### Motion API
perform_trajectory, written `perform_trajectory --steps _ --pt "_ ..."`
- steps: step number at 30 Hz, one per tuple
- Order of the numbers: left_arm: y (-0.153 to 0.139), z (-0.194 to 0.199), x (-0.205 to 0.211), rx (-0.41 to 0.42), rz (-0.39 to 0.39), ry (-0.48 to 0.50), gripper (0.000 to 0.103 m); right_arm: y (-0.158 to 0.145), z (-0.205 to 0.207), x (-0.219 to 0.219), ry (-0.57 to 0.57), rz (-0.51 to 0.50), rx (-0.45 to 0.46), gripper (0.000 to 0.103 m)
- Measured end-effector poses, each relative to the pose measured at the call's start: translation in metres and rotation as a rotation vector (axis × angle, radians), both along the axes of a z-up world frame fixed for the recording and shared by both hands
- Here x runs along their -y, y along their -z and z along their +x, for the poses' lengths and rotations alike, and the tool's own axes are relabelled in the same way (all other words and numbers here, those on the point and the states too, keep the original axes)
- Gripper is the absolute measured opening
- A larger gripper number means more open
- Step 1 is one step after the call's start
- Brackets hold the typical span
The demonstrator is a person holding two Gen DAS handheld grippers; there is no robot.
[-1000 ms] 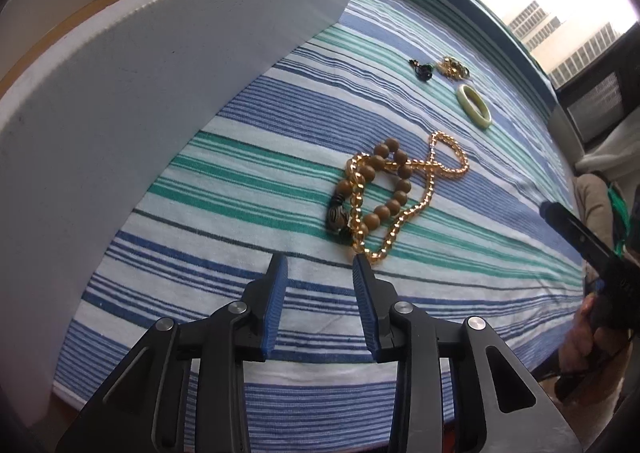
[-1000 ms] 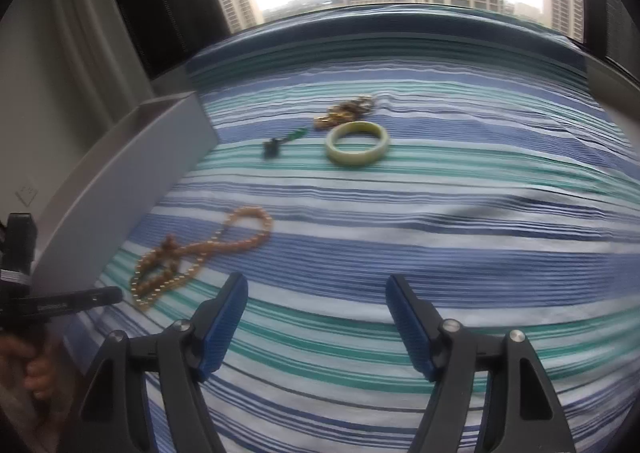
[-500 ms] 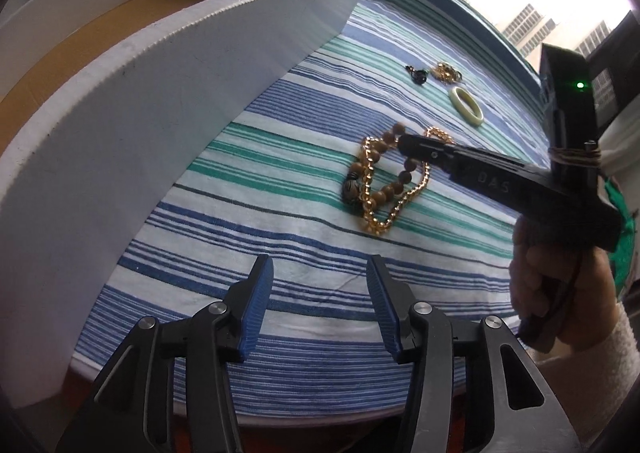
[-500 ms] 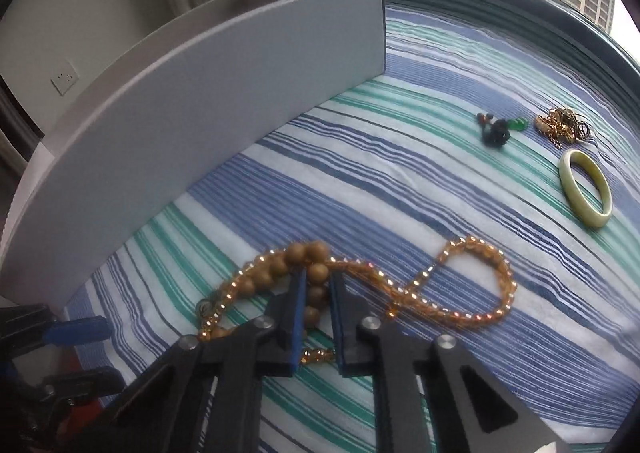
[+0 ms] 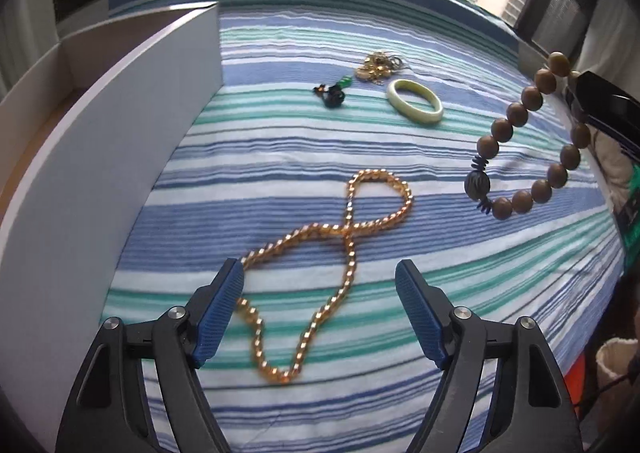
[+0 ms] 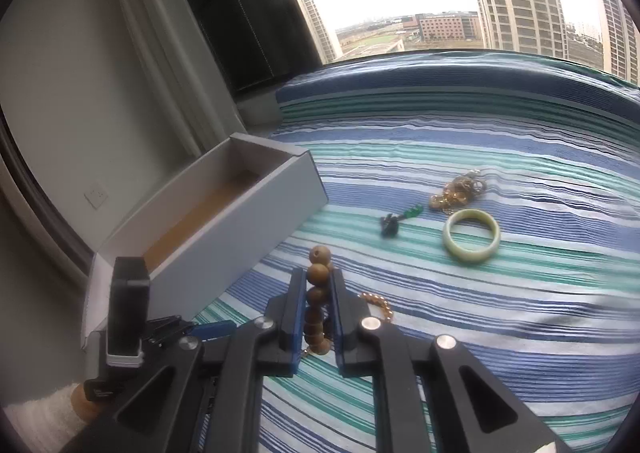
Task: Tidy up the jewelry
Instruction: 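Carry both strands into the white box and open both tools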
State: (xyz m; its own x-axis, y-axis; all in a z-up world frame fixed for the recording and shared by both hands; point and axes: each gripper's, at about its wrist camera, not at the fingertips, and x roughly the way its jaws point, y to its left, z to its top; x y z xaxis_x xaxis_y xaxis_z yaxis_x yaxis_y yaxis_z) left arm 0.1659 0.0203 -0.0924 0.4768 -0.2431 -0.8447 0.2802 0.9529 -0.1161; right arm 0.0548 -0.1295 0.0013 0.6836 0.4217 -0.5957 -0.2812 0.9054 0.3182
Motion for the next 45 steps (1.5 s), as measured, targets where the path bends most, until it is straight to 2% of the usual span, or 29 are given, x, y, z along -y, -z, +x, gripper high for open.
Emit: perform_trajectory --steps 3,5,6,8,9,10,13,15,18,23,27,32,35,38,41,45 --pt "0.019 0.022 0.027 -0.002 0.085 0.077 0.079 0.005 -0.012 0.021 0.041 0.029 -0.016 0.012" --pt "0.029 0.029 0.034 -0.019 0.117 0.098 0.068 0.008 -0.021 0.034 0.060 0.039 -0.027 0.012" --pt "0.031 0.030 0.035 -0.018 0.128 0.106 0.059 0.009 -0.027 0.039 0.070 0.043 -0.028 0.012" --pt "0.029 0.028 0.035 -0.004 0.118 0.127 0.030 0.008 -0.035 0.051 0.086 0.054 -0.026 0.012" --pt "0.028 0.027 0.035 -0.012 0.108 0.132 0.009 0.008 -0.038 0.056 0.095 0.062 -0.023 0.012" --pt "0.025 0.027 0.033 -0.026 0.089 0.125 0.006 0.008 -0.040 0.060 0.105 0.067 -0.019 0.012" --pt "0.005 0.020 0.017 -0.036 -0.036 0.084 0.006 0.008 -0.042 0.064 0.128 0.075 -0.007 0.012" --pt "-0.020 0.009 0.004 -0.017 -0.113 0.057 0.005 0.007 -0.043 0.063 0.128 0.071 -0.004 0.012" --pt "-0.069 -0.007 -0.021 0.036 -0.218 0.028 0.005 0.000 -0.044 0.058 0.110 0.060 0.002 0.012" --pt "-0.158 -0.037 -0.073 0.131 -0.345 -0.033 0.005 -0.027 -0.035 0.040 0.059 0.047 0.036 0.012" --pt "-0.227 -0.056 -0.120 0.220 -0.398 -0.095 0.005 -0.059 -0.021 0.017 -0.008 0.034 0.079 0.012" --pt "-0.286 -0.067 -0.180 0.330 -0.353 -0.225 0.005 -0.099 0.002 -0.029 -0.106 0.036 0.127 0.012" --pt "-0.299 -0.066 -0.216 0.370 -0.322 -0.310 0.005 -0.115 0.013 -0.065 -0.173 0.042 0.147 0.012" --pt "-0.295 -0.062 -0.249 0.388 -0.279 -0.401 0.005 -0.121 0.025 -0.107 -0.240 0.035 0.144 0.012" --pt "-0.275 -0.054 -0.281 0.385 -0.220 -0.494 0.005 -0.116 0.039 -0.151 -0.316 0.032 0.112 0.012" --pt "-0.229 -0.041 -0.320 0.317 -0.189 -0.584 0.005 -0.100 0.062 -0.211 -0.401 0.034 0.041 0.012"
